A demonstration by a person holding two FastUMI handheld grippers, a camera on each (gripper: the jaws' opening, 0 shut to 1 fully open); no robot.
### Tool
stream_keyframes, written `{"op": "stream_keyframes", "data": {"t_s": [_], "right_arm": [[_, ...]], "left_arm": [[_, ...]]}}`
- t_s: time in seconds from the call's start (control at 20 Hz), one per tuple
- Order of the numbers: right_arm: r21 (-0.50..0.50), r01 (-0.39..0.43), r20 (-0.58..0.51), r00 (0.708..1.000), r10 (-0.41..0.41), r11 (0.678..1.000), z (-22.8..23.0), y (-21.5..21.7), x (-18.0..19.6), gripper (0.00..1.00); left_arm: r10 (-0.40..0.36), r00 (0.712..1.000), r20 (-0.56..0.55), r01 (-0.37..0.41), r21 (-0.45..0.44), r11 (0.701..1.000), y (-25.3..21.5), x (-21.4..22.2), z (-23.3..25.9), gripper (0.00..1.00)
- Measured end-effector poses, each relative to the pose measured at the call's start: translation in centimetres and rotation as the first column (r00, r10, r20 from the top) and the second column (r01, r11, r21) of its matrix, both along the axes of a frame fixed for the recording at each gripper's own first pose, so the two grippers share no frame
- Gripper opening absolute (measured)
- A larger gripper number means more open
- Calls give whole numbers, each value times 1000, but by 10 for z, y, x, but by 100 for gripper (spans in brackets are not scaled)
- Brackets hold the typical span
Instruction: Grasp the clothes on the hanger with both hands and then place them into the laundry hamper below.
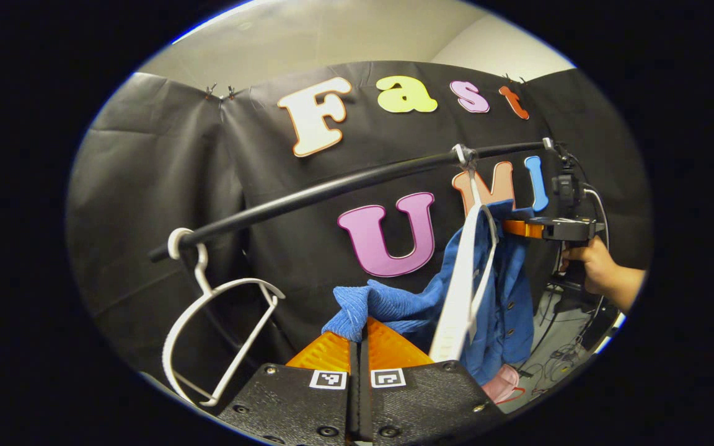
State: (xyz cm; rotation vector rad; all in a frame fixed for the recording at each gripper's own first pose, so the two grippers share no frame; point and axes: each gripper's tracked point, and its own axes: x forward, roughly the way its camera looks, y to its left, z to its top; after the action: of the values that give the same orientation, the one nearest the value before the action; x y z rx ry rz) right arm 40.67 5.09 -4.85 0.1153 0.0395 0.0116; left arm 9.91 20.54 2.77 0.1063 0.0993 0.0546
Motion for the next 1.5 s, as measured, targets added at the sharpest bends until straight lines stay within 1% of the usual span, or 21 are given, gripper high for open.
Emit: {"op": "stream_keyframes", "data": {"t_s": [0.1, 0.25, 0.4, 0.55, 0.65, 0.8, 0.95, 1.05, 1.15, 1.25, 1.4, 1.5], "right_arm": [[5, 14, -8, 1000, -14, 1000, -5, -5, 8, 4], [8, 35, -1, 999, -35, 999, -7, -10, 11, 4], [22, 62, -27, 998, -62, 998, -18, -23, 22, 4], [34, 83, -66, 995, -81, 996, -41, -33, 29, 4], [37, 86, -97, 992, -82, 996, -62, -35, 25, 4], [54, 80, -163, 984, -70, 995, -94, -32, 10, 4], [36, 40, -219, 975, -31, 999, -120, -18, -10, 4], [32, 14, -242, 970, -6, 999, -130, -9, -25, 4], [37, -6, -259, 966, 16, 999, -138, -1, -42, 4], [40, -26, -269, 962, 35, 999, -142, 5, -59, 4], [45, -49, -287, 956, 60, 998, -141, 9, -86, 4], [50, -74, -293, 952, 86, 996, -140, 15, -104, 4]], "left_arm": [[-19, 1000, -1, 19, -35, 999, 1, 7, -8, 0], [-19, 1000, -10, 18, -69, 997, 8, 20, -18, 0], [-23, 999, -23, 21, -85, 996, 11, 29, -26, 0], [-41, 999, -31, 36, -124, 992, 8, 41, -36, 0], [-48, 998, -46, 40, -163, 986, 6, 38, -50, 0], [-67, 995, -74, 47, -243, 969, -4, 46, -70, 0], [-68, 991, -118, 30, -299, 954, -18, 27, -95, 1], [-66, 986, -151, 14, -323, 946, -28, 23, -108, 1], [-62, 982, -180, -1, -334, 943, -36, 10, -121, 1], [-65, 982, -177, 1, -341, 940, -46, -5, -131, 1], [-54, 973, -226, -27, -340, 940, -61, -30, -161, 0], [-59, 971, -231, -25, -347, 937, -73, -45, -162, 1]]}}
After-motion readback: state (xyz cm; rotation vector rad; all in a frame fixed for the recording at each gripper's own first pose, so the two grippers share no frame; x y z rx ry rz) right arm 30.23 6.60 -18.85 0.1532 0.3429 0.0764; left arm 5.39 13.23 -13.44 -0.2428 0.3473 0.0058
